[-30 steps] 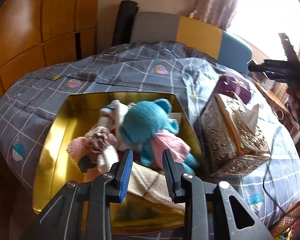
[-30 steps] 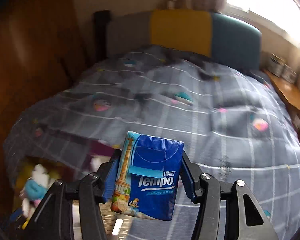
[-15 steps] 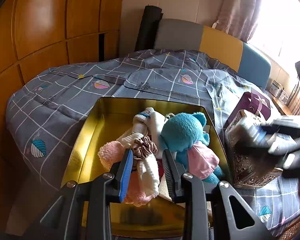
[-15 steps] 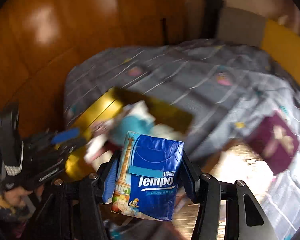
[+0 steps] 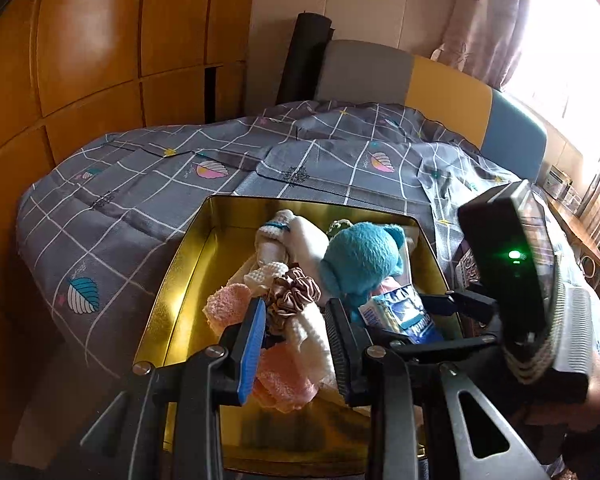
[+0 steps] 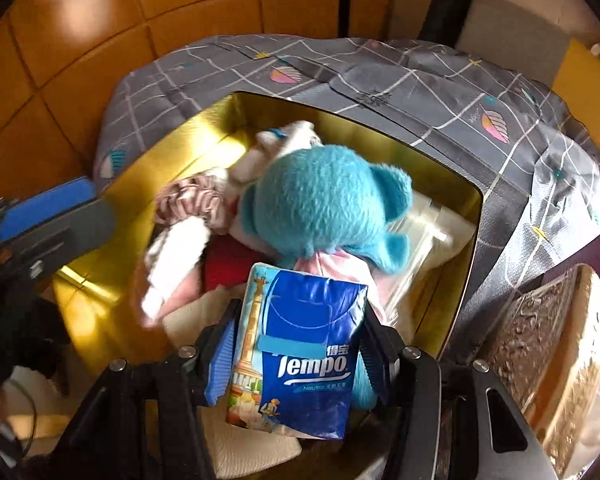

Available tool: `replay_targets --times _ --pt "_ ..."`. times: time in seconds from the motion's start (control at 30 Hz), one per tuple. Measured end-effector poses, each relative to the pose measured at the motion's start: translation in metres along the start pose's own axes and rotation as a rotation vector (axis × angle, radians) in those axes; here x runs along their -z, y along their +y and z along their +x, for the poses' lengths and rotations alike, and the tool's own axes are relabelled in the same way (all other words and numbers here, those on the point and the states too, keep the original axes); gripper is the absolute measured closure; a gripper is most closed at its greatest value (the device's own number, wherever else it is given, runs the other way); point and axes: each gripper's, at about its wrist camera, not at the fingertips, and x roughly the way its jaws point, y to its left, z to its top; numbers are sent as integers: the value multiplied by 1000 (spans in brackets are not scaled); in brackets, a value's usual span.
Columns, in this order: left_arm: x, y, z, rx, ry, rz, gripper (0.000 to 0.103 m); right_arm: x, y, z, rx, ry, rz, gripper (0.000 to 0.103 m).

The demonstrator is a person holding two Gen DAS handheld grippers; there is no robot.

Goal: Organize soft objects

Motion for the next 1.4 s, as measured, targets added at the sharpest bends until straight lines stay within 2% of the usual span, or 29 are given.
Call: replay_targets --times 0.27,0.4,0.5,0.7,0.83,1.03,1.13,1.4 --pt "0 0 -1 -12 -7 -10 67 7 -3 -3 33 -37 6 44" --pt "0 -2 -5 -21 -18 -13 65 10 0 -19 77 -106 13 22" --pt "0 -5 -9 -25 -27 -13 65 16 3 -37 106 -161 16 12" --pt "1 -20 -19 -20 -58 5 64 32 -1 -76 205 -271 83 2" --pt "2 -35 -27 -7 -76 13 64 51 -12 -103 278 -348 177 0" --pt "3 -68 -33 -22 -89 74 63 82 -36 -123 371 -382 331 0" --pt "5 -77 -37 12 -99 71 63 95 -49 -130 392 -390 388 0" --pt "5 -99 -39 -56 -118 91 63 114 -66 -140 401 -410 447 0"
